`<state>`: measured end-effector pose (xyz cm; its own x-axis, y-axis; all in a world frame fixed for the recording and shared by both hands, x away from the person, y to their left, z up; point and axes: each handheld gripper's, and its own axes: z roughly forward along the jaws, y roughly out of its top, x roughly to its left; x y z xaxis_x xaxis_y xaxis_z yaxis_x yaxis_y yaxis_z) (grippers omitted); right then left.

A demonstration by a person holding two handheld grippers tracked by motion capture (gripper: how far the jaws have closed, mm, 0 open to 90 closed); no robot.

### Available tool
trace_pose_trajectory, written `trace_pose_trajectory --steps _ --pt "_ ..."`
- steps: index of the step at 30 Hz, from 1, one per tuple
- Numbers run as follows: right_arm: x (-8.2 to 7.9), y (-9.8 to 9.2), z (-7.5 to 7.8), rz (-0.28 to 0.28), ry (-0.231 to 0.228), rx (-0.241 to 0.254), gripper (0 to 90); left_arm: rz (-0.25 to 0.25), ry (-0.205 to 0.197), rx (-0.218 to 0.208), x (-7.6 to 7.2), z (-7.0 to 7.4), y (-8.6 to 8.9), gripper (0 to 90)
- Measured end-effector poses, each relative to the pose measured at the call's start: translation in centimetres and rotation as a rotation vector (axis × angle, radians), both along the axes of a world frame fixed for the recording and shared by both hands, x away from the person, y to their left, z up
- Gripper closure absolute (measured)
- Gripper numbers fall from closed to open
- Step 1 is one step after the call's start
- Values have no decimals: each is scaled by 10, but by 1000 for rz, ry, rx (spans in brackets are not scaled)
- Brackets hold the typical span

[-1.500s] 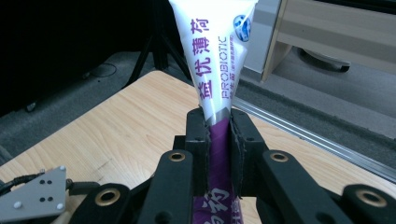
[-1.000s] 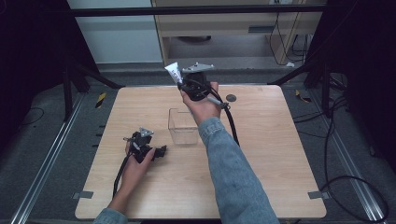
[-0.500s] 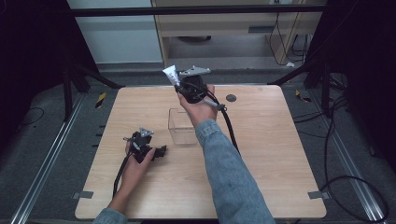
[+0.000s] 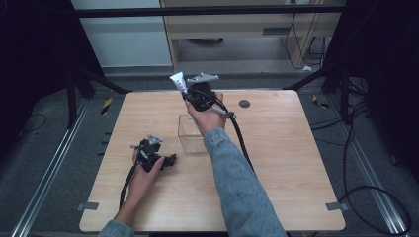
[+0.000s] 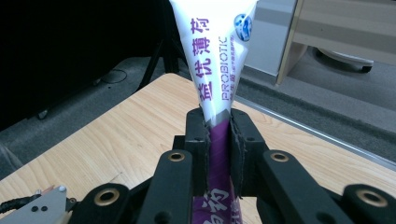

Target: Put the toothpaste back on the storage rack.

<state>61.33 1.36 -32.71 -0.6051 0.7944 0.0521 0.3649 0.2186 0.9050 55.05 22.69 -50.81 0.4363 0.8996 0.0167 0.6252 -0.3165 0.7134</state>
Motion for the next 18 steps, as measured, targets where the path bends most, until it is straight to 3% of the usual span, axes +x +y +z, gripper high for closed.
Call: trace_pose_trajectory --steps 18 --pt "6 4 -9 11 9 0 791 -4 1 3 0 0 0 0"
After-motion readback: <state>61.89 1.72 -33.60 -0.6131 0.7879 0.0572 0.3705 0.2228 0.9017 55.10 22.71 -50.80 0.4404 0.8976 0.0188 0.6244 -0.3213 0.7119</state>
